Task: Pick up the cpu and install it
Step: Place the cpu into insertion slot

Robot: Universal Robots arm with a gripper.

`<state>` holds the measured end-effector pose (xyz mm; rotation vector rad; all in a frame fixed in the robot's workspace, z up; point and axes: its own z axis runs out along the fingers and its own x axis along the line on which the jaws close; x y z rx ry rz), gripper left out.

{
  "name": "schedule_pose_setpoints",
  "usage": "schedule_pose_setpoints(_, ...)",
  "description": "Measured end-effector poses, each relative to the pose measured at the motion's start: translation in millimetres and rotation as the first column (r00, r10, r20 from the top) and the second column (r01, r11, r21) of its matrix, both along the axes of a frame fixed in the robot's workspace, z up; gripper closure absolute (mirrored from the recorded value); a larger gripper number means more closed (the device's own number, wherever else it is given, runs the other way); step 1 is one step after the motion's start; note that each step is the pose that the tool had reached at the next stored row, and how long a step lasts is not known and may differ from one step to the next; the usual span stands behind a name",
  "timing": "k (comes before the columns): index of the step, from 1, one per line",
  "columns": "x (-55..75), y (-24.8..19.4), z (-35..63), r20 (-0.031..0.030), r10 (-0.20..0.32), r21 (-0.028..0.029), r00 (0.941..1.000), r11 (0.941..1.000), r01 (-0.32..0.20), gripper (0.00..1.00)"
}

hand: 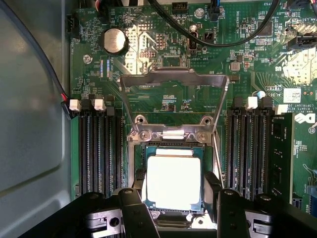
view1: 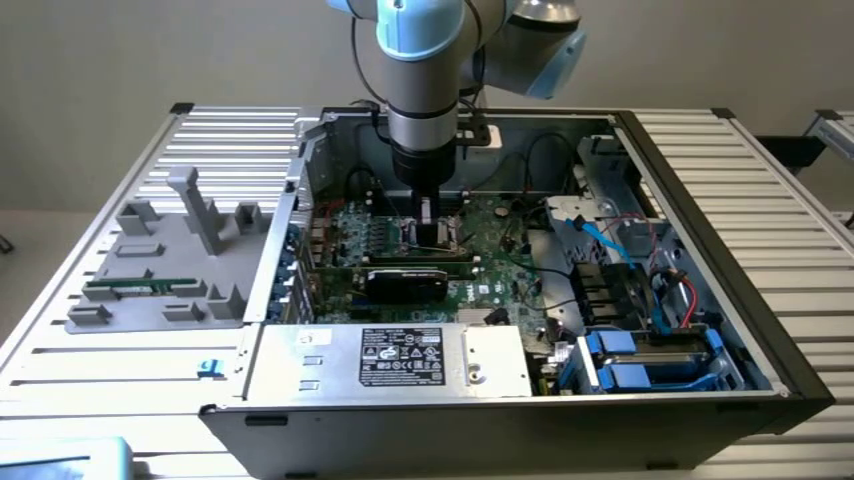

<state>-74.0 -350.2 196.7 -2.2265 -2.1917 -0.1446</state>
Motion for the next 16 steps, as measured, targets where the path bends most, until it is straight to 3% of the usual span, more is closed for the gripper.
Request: schedule_pose_setpoints(16,-0.3,0.6,-0.5,-0.0001,0.0,-0.0002,1.0,1.0,0.0,0.45)
